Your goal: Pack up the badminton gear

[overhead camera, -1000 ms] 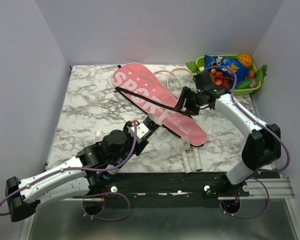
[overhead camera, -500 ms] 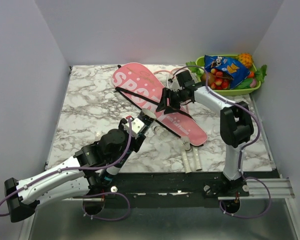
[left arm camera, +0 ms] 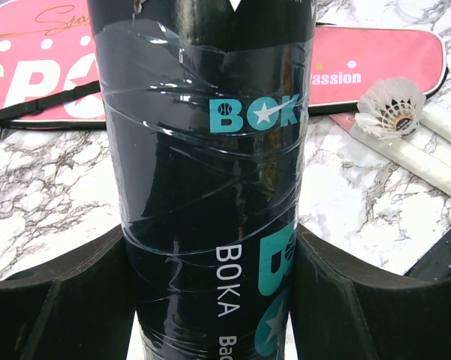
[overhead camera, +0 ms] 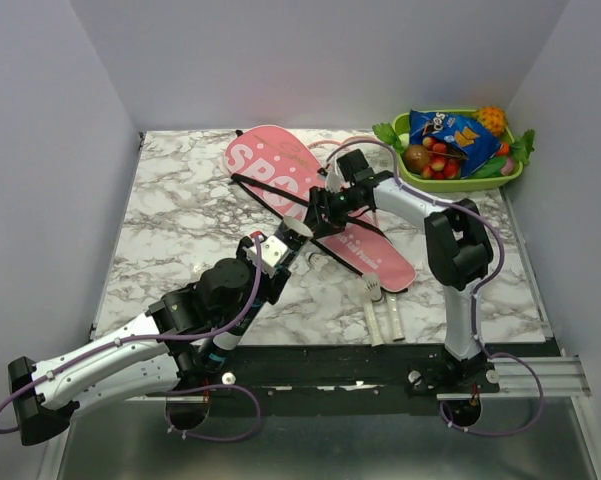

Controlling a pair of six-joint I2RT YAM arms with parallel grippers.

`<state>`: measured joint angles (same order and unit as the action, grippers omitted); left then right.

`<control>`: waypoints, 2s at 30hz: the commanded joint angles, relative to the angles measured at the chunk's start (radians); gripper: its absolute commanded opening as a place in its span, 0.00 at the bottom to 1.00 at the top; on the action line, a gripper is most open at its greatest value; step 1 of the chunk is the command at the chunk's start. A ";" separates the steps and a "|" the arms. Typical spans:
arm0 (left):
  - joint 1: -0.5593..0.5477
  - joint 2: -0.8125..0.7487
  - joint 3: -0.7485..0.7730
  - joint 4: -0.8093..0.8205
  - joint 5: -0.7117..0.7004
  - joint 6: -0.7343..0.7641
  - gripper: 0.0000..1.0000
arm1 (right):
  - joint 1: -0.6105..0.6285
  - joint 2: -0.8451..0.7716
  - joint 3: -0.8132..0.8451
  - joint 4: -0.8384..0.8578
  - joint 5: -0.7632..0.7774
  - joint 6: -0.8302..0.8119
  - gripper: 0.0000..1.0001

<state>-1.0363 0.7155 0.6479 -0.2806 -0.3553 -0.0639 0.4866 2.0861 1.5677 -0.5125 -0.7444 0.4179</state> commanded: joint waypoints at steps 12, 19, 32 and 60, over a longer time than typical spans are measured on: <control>-0.002 -0.005 0.021 -0.042 -0.004 -0.080 0.00 | 0.038 0.121 0.058 0.129 -0.118 0.051 0.63; -0.002 -0.002 0.015 -0.031 0.003 -0.080 0.00 | 0.046 0.150 0.072 0.135 -0.147 0.067 0.49; -0.002 -0.005 0.006 -0.017 0.010 -0.067 0.00 | 0.050 0.167 0.077 0.155 -0.171 0.096 0.01; -0.002 0.121 0.019 0.037 0.219 0.286 0.00 | 0.050 -0.561 0.247 -0.642 0.547 -0.246 0.01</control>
<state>-1.0363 0.8425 0.6495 -0.3161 -0.1764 0.1581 0.5301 1.5795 1.8153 -0.9504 -0.3344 0.2329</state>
